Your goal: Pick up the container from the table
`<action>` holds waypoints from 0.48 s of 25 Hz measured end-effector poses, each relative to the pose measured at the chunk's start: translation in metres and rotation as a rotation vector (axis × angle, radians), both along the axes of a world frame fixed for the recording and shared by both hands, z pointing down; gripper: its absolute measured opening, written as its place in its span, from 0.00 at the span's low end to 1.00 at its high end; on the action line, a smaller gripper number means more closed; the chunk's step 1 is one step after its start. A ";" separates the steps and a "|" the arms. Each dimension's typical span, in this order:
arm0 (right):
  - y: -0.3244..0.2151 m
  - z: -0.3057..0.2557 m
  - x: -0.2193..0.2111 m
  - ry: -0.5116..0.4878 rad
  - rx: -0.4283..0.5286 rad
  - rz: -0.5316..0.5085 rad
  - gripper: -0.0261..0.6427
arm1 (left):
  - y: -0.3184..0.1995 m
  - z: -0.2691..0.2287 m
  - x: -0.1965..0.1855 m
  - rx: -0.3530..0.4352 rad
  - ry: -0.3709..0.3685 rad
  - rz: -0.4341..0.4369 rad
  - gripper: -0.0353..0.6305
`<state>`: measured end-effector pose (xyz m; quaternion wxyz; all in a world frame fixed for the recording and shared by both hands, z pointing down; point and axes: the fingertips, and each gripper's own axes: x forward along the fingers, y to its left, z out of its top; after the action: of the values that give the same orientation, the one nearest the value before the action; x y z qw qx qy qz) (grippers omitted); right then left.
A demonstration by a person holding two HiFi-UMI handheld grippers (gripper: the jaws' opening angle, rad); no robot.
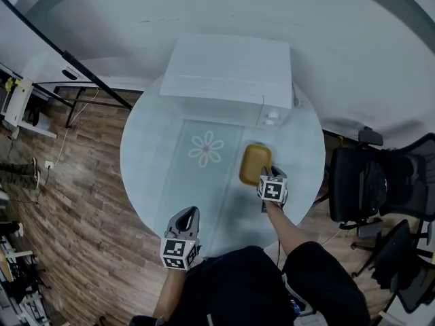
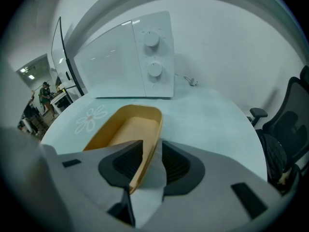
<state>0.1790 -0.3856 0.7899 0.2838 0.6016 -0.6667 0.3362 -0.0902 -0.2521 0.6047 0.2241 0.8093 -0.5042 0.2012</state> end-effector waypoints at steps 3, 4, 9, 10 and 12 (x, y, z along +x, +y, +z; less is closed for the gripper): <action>0.000 0.006 -0.001 -0.005 -0.020 -0.001 0.24 | -0.001 0.002 0.002 0.000 -0.005 0.009 0.09; 0.001 0.008 -0.002 -0.011 -0.029 0.002 0.24 | -0.001 0.002 0.002 -0.002 -0.005 0.011 0.09; 0.003 0.017 -0.001 -0.027 -0.076 0.023 0.16 | -0.004 0.004 0.002 -0.008 0.002 0.006 0.09; 0.004 0.017 -0.001 -0.026 -0.084 0.026 0.14 | -0.004 0.004 0.002 -0.008 0.003 0.006 0.09; 0.006 0.018 -0.002 -0.027 -0.094 0.026 0.12 | -0.003 0.005 0.002 -0.009 0.006 0.006 0.09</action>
<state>0.1774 -0.3794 0.8081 0.2984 0.5918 -0.6460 0.3786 -0.0884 -0.2555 0.6093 0.2287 0.8103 -0.5003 0.2019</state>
